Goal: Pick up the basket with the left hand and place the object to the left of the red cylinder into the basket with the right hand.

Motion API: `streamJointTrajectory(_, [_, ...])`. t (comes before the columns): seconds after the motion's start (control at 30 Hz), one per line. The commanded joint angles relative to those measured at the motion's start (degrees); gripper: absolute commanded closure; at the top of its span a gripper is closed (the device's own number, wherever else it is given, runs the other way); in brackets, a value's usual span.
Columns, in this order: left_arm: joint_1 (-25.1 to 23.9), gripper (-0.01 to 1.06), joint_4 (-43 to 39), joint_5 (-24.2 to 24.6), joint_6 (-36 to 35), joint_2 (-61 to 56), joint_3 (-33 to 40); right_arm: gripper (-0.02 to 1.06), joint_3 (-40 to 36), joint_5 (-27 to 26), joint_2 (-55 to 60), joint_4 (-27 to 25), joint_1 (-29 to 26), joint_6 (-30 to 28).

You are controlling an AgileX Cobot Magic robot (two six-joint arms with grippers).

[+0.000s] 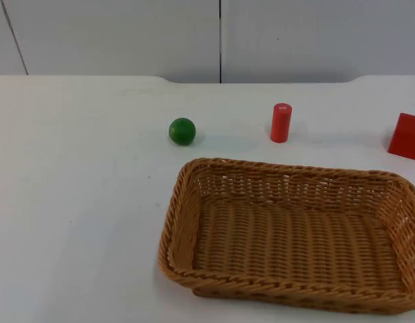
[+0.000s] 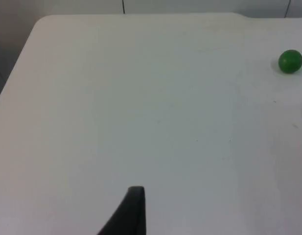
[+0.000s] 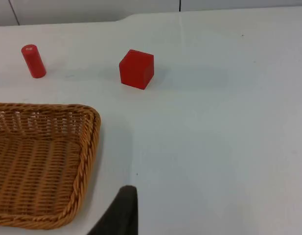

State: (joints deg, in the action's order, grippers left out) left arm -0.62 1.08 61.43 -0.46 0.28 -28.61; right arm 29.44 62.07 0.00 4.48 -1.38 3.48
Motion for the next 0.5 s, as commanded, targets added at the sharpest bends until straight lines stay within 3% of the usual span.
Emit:
streamJointTrajectory(0.0, [-0.1, 0.0, -0.2, -0.4, 0.0, -0.3, -0.5, -0.01, 0.9, -1.0, 0.0, -0.2, -0.1, -0.7])
streamJointTrajectory(0.27, [-0.1, 0.0, 0.1, -1.2, 0.0, 8.3, -7.2, -0.01, 7.1, -2.0, 6.4, -0.6, -0.1, -1.5])
streamJointTrajectory(0.47, [-0.1, 0.0, 0.3, -5.3, 0.0, 18.7, -11.1, -0.01, 12.2, -4.5, 18.5, -0.6, -0.1, -1.5])
